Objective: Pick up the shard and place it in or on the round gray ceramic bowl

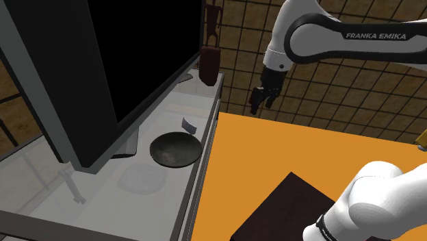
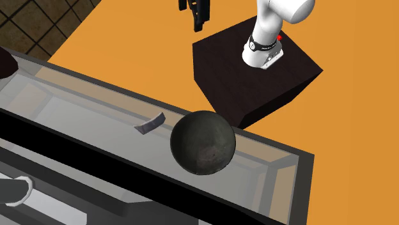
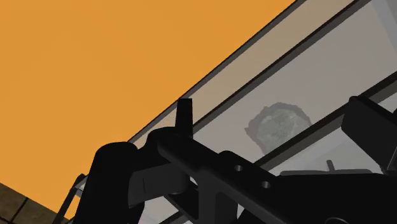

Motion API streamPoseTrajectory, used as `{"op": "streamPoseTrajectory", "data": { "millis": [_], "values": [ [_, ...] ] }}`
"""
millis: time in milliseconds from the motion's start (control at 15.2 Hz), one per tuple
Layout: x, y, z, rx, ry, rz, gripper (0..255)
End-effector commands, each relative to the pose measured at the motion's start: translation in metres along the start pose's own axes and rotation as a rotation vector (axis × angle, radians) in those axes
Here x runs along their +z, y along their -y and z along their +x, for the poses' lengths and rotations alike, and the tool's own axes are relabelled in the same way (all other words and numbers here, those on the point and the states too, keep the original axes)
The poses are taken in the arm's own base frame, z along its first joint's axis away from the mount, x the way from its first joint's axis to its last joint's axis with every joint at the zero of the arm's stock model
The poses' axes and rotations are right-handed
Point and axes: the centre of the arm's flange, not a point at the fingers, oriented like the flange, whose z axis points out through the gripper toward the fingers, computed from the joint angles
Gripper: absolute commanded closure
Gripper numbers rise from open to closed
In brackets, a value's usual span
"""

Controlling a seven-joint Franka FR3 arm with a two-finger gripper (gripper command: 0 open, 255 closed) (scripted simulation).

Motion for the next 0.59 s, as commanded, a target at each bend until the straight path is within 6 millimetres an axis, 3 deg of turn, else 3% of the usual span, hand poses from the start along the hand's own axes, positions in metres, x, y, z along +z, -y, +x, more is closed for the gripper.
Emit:
{"op": "streamPoseTrajectory", "data": {
  "millis": [0, 528],
  "values": [
    [0.009, 0.011, 0.022, -0.006, 0.002, 0.026, 0],
    [0.056, 0.048, 0.104, -0.030, 0.015, 0.124, 0]
  ]
}}
